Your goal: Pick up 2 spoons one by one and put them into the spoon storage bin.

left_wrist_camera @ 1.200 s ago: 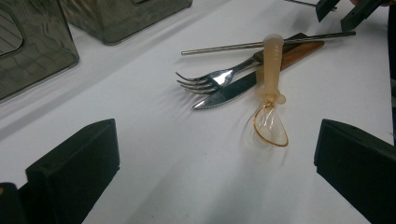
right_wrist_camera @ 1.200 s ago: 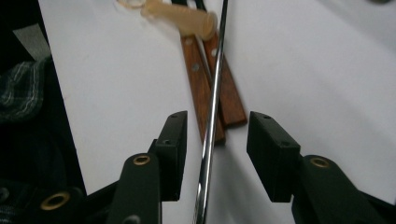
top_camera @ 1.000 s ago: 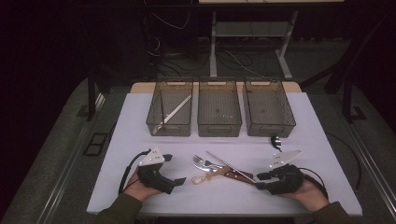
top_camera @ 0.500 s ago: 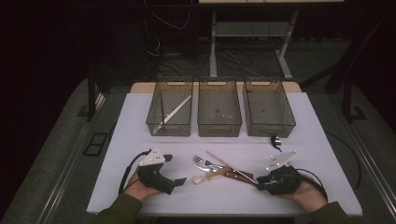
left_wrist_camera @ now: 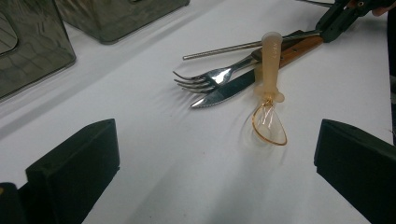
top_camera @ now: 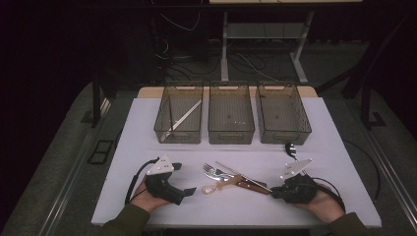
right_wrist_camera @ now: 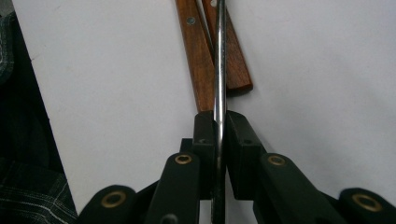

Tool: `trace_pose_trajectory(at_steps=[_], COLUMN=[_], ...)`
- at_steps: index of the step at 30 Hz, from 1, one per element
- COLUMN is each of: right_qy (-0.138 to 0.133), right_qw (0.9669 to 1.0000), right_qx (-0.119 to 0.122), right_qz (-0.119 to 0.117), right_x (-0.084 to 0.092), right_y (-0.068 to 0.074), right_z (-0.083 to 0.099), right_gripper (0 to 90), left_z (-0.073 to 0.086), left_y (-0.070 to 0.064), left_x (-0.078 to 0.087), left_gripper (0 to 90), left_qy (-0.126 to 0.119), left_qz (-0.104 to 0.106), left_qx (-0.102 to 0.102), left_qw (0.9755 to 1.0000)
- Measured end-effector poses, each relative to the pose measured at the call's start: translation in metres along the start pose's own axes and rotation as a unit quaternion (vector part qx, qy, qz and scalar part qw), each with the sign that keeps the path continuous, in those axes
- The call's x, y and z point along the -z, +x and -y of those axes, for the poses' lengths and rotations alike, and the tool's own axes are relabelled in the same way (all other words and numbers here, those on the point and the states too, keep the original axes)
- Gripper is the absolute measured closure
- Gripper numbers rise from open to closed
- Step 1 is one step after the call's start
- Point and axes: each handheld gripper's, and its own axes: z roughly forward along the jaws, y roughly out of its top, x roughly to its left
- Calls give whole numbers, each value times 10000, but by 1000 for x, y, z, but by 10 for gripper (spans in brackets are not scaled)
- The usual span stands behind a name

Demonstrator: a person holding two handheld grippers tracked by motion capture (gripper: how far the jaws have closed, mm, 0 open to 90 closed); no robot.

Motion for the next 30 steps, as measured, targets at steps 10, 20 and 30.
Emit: trace_pose_trajectory(at_steps=[10,20,30], right_qy=[-83,-438,-734], right_qw=[9999,9986,9968], right_qx=[-86,-288,-326], right_qz=[-27,10,44], right_x=[0,9,20], right_y=[-2,-10,-14], right_z=[1,1,-2], right_gripper=[842,844,844], left_z=[0,0,0], left_y=[0,0,0], left_x=[0,0,0], left_gripper=[0,0,0], left_qy=[-1,3,6], left_qz=[-2,1,5], left_qx=[3,-4,-13], left_qw=[10000,10000,10000])
